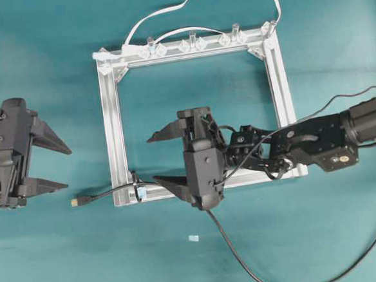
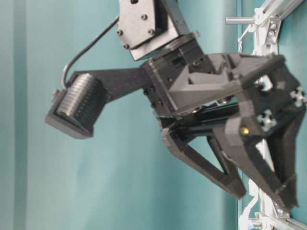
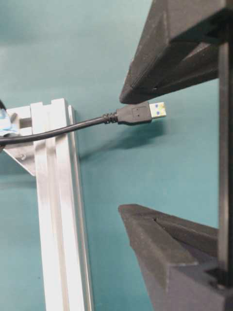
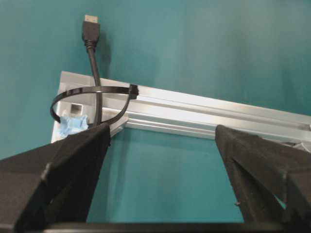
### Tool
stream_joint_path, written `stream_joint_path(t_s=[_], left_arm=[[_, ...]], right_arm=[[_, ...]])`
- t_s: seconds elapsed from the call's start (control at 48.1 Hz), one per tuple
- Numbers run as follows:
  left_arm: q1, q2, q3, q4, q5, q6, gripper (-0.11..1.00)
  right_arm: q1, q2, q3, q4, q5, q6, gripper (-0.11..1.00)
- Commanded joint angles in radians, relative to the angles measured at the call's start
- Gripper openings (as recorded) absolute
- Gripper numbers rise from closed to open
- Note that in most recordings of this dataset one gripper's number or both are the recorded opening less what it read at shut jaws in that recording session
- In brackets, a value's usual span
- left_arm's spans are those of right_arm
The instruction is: Insert the wire through the string loop located on the left side.
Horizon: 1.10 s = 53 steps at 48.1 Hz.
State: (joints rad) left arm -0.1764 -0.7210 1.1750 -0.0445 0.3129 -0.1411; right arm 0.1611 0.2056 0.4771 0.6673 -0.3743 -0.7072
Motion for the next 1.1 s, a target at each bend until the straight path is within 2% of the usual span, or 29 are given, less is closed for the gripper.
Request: stream_joint_path(t_s=[0.0,0.436,1.08], left_arm=[[0.009,-0.009,-0.008,0.003,-0.003,0.009,0.83],[0.031,-0.057,0.009,0.003,-0.003,0.009,0.83],[0.041,-0.058,0.015,0.003,-0.003,0.009,0.83]], right_arm=[[-0.011,-0.046,-0.006,-0.003,-0.009,0.0,0.95],[-0.028,-0.061,0.011,-0.003,-0.009,0.0,0.95],[-0.032,-0.061,0.017,-0.003,-0.009,0.0,0.95]])
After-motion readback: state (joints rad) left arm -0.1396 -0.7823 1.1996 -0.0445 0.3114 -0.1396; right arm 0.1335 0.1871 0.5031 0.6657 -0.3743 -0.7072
